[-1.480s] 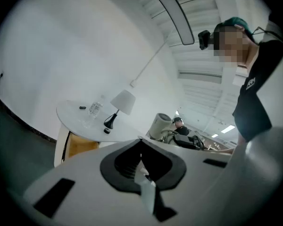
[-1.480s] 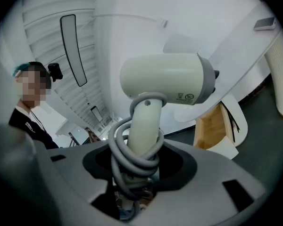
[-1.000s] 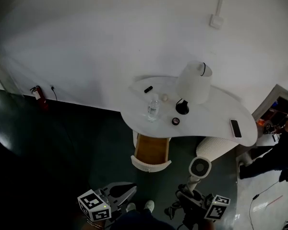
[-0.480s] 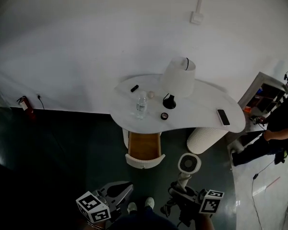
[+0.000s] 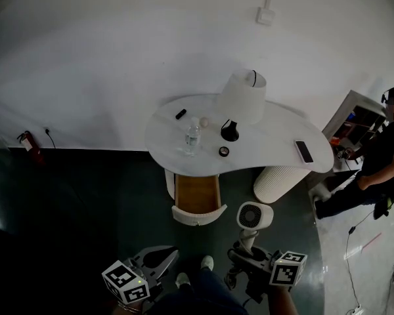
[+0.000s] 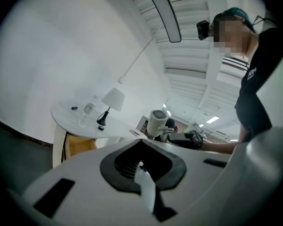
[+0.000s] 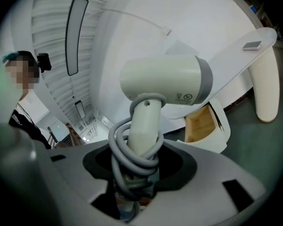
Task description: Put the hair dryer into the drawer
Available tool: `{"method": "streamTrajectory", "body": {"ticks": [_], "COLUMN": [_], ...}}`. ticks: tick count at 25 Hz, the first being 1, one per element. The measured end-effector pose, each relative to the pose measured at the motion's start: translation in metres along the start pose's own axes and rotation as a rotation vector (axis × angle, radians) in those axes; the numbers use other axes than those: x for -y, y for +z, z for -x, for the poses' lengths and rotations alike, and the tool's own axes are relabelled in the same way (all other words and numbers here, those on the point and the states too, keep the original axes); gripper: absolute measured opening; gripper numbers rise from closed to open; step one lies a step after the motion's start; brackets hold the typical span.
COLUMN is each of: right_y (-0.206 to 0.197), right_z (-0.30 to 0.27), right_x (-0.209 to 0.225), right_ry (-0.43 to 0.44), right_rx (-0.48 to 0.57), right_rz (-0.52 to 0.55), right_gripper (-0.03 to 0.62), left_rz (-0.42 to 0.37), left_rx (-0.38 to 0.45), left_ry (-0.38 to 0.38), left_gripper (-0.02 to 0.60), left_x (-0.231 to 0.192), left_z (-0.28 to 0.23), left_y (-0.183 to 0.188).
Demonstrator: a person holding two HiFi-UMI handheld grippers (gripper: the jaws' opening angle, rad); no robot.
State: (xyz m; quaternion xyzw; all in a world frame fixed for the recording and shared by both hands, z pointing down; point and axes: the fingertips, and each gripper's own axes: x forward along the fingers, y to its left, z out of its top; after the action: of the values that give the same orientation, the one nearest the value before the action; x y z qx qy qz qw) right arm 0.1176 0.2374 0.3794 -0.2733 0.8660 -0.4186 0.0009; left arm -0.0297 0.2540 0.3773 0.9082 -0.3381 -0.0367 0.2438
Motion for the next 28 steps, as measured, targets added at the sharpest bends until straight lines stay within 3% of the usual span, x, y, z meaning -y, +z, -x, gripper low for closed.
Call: {"method": "streamTrajectory", "body": {"ticks": [9,23,28], "right_y": [0.009,0.045,0.049], "right_z": [-0.024,-0.058,-0.067], "right_x": [0.025,0.072,0.088], "right_ry": [-0.008,0.052,0.045], "right_rx": [-0.083,-0.246,-0.346], "right_rz": [0.04,0.046,0.095], "right_gripper": [0.222,0.222,0.222], "left_rz": [-0.023,0.035,0.054], "left_rx": [0.0,-0.009,-0.013], "left_ry": [0.028,0.094,0.121], "left_gripper": [0.008,0.008,0.008], "left_x": [-0.025,-0.068,-0.084], "left_z": [-0.022,-0.073,-0.089], "left_y": [0.006,0.028,0.032]}}
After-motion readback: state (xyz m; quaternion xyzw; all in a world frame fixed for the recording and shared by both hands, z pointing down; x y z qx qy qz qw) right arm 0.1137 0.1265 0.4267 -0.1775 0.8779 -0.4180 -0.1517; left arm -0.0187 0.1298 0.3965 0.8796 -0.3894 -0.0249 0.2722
